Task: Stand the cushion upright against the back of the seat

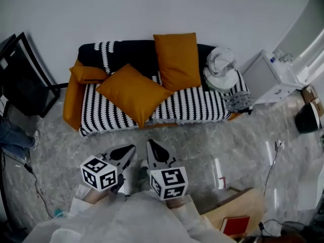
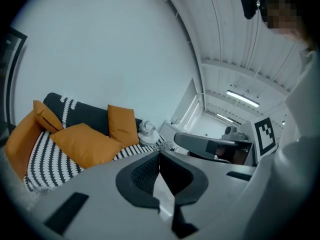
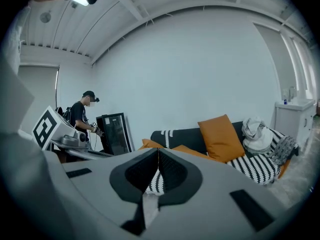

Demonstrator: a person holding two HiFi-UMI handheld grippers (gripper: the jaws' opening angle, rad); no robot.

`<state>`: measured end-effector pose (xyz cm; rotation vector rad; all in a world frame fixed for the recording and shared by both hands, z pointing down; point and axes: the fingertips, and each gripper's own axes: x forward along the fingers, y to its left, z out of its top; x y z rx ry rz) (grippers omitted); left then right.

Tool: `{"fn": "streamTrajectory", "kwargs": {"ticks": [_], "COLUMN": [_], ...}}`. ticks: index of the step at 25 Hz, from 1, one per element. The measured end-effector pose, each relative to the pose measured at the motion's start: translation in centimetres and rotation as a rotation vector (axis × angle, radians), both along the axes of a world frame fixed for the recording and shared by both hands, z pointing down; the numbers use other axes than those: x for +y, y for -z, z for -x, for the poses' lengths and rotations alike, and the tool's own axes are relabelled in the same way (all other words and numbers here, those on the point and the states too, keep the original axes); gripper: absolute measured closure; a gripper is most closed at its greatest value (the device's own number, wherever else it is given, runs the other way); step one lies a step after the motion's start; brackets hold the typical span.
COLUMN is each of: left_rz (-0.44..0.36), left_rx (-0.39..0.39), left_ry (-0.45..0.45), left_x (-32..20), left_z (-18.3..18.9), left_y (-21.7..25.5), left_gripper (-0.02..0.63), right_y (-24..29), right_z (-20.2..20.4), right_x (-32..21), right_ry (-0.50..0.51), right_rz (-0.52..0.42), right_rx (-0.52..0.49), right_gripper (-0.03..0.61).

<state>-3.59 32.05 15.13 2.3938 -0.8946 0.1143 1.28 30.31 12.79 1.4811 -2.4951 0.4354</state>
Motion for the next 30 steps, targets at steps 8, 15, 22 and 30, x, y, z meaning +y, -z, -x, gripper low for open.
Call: {"fn": "streamTrajectory", "kwargs": {"ticks": [8,15,22,30], "left_rz": [-0.029,-0.025,-0.021,0.013], "left_rx": [0.0,-0.006,-0.014,-0.027], "left_ry": [0.031,0.036,0.045,0.057], "left_x": [-10.4,-16.5,-18.6,-18.6], "left_z": [-3.2,-5.9,-7.2,-6.6], "left_y": [1.5,1.1,0.6,-0.5], "left_gripper": [0.606,0.606,0.606,0.606], "right_y": [1.3,0.9,0.1,-0.9], "right_z": [-3.0,-5.2,-5.6,-4.5], "right_x": [-10.4,-16.7,-19.0,-19.1], "right_ry": [0.046,0.076,0.109,0.14], "right_rz": [-0.026,-0.019,0.001,0.021], "right_rx": [0.013,0.017,0.016,0.0], "right_gripper": [0.565,0.566,0.565,0.565]}}
